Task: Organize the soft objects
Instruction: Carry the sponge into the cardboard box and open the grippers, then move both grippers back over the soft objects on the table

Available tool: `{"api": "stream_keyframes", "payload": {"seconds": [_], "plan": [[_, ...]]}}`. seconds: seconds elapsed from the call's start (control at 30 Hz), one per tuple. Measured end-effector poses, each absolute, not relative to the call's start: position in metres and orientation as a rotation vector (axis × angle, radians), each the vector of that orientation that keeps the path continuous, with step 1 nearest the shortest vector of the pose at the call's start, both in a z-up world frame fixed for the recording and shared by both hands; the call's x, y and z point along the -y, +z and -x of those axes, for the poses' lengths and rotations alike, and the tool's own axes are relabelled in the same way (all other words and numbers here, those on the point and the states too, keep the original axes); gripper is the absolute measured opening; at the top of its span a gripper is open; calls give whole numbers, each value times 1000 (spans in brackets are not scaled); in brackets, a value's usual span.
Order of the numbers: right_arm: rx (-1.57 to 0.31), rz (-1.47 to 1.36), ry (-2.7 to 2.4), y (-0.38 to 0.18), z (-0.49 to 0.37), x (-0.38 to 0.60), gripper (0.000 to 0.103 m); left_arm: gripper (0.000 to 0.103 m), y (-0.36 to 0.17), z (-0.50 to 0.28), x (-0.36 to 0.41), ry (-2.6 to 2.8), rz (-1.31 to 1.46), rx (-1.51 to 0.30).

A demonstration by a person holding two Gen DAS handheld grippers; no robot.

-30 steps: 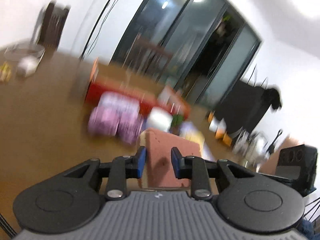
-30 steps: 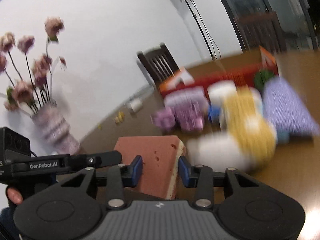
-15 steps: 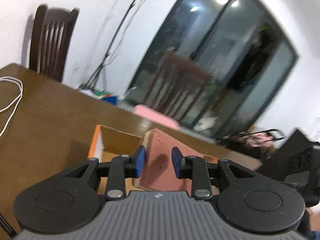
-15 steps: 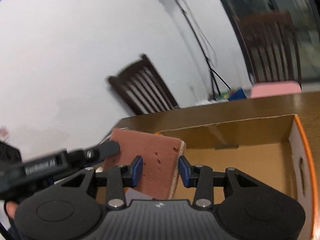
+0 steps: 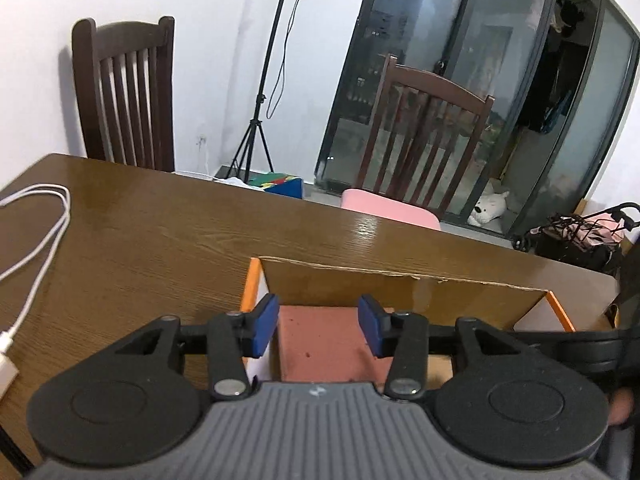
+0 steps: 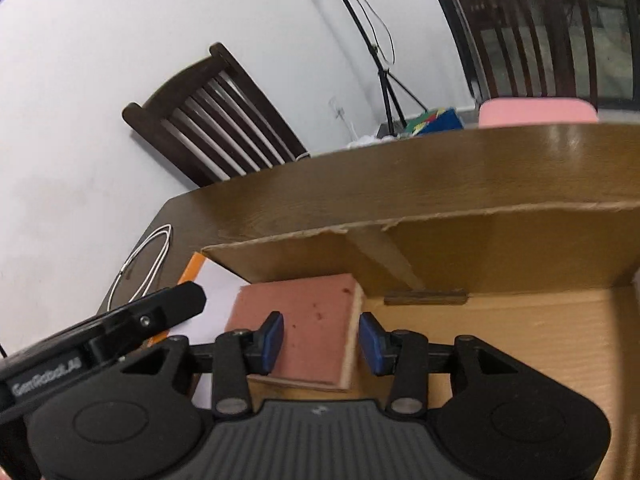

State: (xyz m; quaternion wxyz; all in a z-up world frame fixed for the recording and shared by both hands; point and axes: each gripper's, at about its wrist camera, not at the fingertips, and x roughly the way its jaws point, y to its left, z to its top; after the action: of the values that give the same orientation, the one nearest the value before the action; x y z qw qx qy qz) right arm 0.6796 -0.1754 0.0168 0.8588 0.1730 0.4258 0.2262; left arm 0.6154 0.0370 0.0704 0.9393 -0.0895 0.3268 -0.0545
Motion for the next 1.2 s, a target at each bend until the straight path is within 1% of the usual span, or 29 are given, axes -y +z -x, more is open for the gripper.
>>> {"api": "stream_keyframes", "payload": {"seconds": [0.07, 0.13, 0.2, 0.27, 0.5, 0.53, 0.57, 0.6, 0.63, 0.67, 0.8, 0.87, 0.97, 1.1, 1.17, 1.2], "plan": [[-862, -341, 465, 32, -669, 187, 44, 46, 82, -606, -38, -112, 169, -650], [-825, -305, 445, 51, -654, 202, 48, 49, 95, -593, -40, -111, 151, -629], [-788, -284, 421, 73, -634, 221, 52, 59, 112, -573, -41, -108, 135, -613], [-755, -291, 398, 94, -612, 245, 60, 65, 130, -547, -41, -117, 122, -619], [-650, -243, 343, 164, -525, 302, 70, 86, 185, -452, -34, -123, 36, -505], [-632, -236, 337, 171, -511, 307, 73, 86, 191, -439, -33, -118, 30, -486], [-614, -228, 333, 177, -496, 312, 78, 89, 194, -424, -31, -113, 27, -466], [-599, -219, 333, 180, -483, 315, 81, 92, 196, -411, -30, -108, 23, -446], [-586, -212, 335, 182, -470, 318, 85, 94, 195, -395, -27, -97, 16, -423], [-575, -203, 340, 182, -456, 321, 87, 97, 193, -377, -24, -84, 8, -390], [-509, -141, 342, 179, -394, 320, 90, 103, 177, -307, -6, -71, -16, -278], [-458, -97, 348, 175, -364, 318, 93, 103, 168, -269, 3, -68, -18, -227], [-411, -57, 353, 166, -321, 313, 94, 103, 154, -224, 11, -53, -14, -186], [-363, 9, 380, 145, -266, 304, 96, 103, 128, -176, 17, 7, -8, -188], [-344, 33, 393, 133, -240, 301, 103, 103, 111, -149, 18, 23, 8, -195], [-325, 38, 406, 124, -227, 301, 103, 103, 103, -142, 16, 21, 20, -206]]}}
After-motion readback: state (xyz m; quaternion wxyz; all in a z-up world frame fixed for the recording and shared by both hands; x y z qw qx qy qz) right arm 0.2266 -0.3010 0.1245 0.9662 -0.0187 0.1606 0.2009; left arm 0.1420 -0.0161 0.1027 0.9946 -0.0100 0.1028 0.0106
